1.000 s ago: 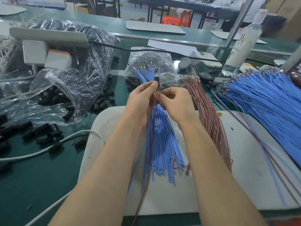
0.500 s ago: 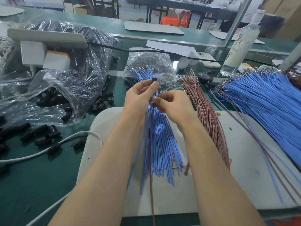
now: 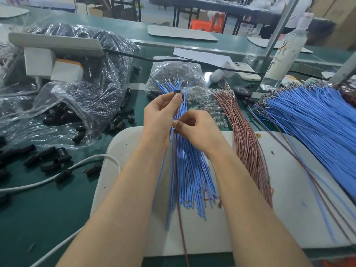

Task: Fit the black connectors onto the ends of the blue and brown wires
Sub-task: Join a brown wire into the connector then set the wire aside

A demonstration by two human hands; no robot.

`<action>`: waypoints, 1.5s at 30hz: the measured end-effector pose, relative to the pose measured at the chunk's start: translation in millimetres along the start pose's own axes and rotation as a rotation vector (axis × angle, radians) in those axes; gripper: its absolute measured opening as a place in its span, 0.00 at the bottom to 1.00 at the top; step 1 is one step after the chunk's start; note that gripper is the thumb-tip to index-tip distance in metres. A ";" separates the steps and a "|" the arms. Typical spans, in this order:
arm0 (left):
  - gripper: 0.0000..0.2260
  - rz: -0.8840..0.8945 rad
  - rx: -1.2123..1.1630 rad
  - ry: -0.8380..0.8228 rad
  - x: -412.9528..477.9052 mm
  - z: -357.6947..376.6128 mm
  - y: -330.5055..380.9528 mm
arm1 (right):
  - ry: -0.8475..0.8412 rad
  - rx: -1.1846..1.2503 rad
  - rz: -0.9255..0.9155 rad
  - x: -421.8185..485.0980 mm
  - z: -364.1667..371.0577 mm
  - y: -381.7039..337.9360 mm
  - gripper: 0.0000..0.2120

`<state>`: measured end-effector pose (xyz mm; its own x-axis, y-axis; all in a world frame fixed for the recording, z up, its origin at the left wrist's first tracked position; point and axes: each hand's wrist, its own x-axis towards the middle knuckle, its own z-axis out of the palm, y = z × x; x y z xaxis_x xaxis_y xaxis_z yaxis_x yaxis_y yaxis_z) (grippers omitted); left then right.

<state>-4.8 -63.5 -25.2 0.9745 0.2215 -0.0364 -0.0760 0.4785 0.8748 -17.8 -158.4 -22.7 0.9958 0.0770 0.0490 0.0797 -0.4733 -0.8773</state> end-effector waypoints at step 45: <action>0.08 0.388 0.522 -0.126 -0.9 -1.2 -10.1 | 0.395 -0.366 0.000 42.6 -13.6 8.4 0.08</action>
<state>-5.2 -67.6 -34.5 0.9168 0.1781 0.3574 -0.3450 -0.0974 0.9335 25.9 -171.1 -21.5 0.9312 -0.2255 0.2863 0.0196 -0.7534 -0.6572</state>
